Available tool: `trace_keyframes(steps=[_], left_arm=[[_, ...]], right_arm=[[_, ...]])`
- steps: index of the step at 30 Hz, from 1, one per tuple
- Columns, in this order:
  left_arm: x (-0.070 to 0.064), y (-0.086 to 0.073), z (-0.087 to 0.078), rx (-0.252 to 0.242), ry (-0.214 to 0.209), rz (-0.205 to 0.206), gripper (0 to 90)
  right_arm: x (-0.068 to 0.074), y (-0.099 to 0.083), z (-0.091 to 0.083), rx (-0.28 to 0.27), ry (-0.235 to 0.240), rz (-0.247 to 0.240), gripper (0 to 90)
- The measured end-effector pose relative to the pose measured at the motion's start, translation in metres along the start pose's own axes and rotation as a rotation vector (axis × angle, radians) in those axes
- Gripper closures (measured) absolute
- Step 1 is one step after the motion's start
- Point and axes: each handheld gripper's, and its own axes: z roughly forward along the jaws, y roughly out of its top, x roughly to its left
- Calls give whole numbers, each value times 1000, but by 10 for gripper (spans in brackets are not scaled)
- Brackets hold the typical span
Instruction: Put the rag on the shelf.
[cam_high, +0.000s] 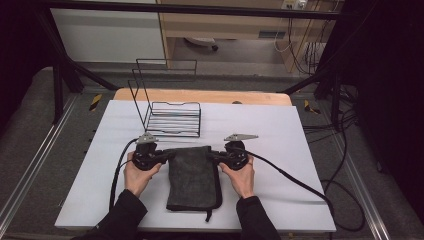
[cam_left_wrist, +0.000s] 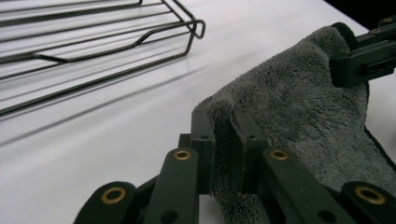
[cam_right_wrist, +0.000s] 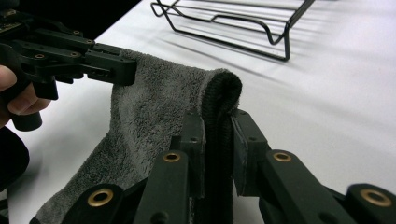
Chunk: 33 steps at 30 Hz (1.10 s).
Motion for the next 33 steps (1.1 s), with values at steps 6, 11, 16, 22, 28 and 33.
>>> trace_keyframes(steps=[6, 11, 16, 22, 28, 33], left_arm=[[-8, 1, -9, -35, 5, 33, 809], [-11, 2, -16, -57, 7, 43, 809], [-15, 2, -22, -83, 6, 50, 809], [-21, 3, -28, -113, 5, 60, 809], [-25, 6, -34, -142, 3, 71, 809], [-28, 9, -39, -168, -1, 74, 809]], right_arm=[[6, -1, -7, -33, -5, -32, 778], [10, -2, -10, -62, 0, -47, 777], [15, -2, -16, -87, 3, -66, 777], [19, -2, -22, -110, 3, -76, 777], [22, -1, -29, -147, 7, -95, 777], [25, 0, -35, -177, 12, -101, 777]])
